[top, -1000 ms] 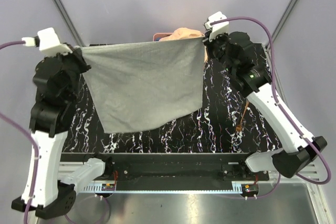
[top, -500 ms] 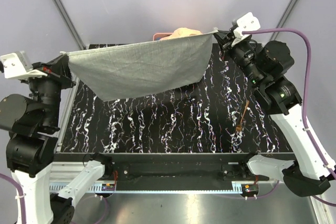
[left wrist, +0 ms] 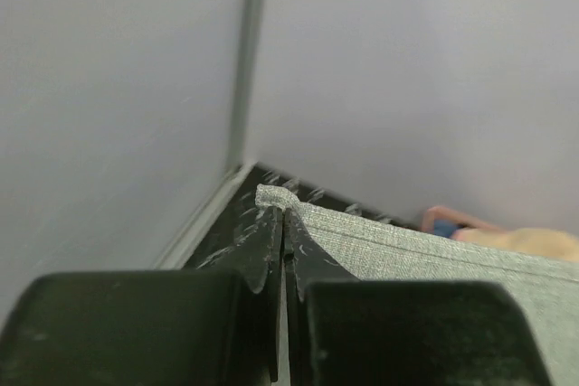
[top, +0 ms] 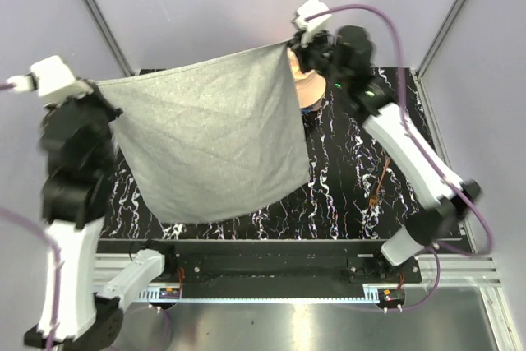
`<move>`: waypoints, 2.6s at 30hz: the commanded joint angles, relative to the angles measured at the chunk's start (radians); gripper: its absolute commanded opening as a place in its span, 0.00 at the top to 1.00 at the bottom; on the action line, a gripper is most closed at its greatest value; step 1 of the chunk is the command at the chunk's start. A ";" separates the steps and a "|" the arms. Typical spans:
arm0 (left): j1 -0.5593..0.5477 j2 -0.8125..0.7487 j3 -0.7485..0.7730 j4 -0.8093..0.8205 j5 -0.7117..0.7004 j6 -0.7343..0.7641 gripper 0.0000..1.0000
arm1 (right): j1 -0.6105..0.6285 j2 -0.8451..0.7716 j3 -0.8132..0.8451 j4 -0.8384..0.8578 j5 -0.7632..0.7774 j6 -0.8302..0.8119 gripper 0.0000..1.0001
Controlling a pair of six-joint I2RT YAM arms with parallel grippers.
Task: Fold the napkin, place the utensils inside, and roll it up
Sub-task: Flatten the napkin out
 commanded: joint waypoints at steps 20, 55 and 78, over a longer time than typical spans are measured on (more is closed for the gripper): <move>0.651 0.636 -0.155 0.152 0.282 -0.093 0.09 | 0.129 1.138 0.874 0.114 -0.006 0.029 0.01; -0.021 0.368 -0.994 0.534 0.643 -0.524 0.01 | 0.089 0.625 -0.343 0.315 -0.338 0.651 0.00; -0.562 0.815 -0.812 0.819 0.720 -0.792 0.01 | -0.115 0.720 -0.160 0.069 -0.295 0.603 0.00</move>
